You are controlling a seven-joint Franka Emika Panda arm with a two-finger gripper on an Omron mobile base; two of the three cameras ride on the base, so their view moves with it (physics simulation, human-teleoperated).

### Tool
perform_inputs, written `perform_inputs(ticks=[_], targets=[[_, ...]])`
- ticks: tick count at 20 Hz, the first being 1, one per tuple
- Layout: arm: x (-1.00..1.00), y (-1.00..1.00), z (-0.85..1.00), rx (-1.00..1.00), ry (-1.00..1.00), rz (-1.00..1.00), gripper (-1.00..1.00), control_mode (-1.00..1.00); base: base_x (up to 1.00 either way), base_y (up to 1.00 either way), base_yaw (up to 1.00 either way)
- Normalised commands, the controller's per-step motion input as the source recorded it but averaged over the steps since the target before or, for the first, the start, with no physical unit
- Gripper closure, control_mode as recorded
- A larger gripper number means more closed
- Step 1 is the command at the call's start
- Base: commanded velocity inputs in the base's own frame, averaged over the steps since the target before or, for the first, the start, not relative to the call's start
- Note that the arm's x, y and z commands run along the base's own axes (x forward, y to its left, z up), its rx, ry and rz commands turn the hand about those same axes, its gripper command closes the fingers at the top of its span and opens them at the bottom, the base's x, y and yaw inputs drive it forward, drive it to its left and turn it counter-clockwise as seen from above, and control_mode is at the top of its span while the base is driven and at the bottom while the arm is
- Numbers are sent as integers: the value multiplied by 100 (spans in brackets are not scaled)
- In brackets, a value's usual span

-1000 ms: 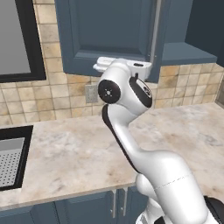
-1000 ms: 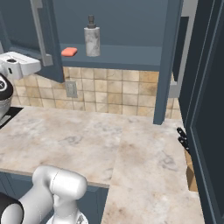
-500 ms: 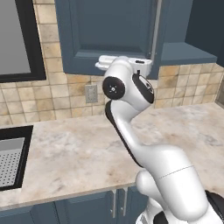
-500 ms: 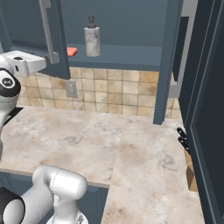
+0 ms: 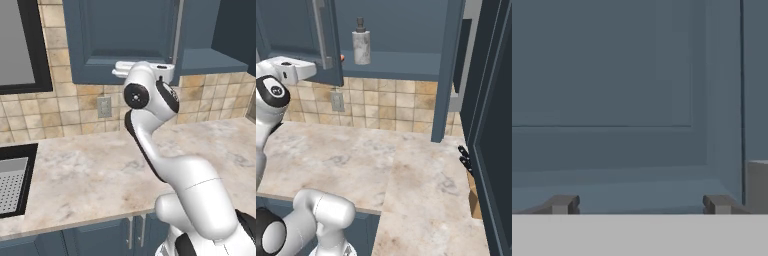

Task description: Pick up the bar soap and soap dispenser from the sink, and place them back in the cabinet, and close the cabinet doors.

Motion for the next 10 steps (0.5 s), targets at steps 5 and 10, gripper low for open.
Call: perform_inputs(ticks=[5, 10], targets=[[40, -21, 0, 0, 0, 3, -100, -100, 0, 0, 0], [39, -20, -1, 0, 0, 5, -100, -100, 0, 0, 0]])
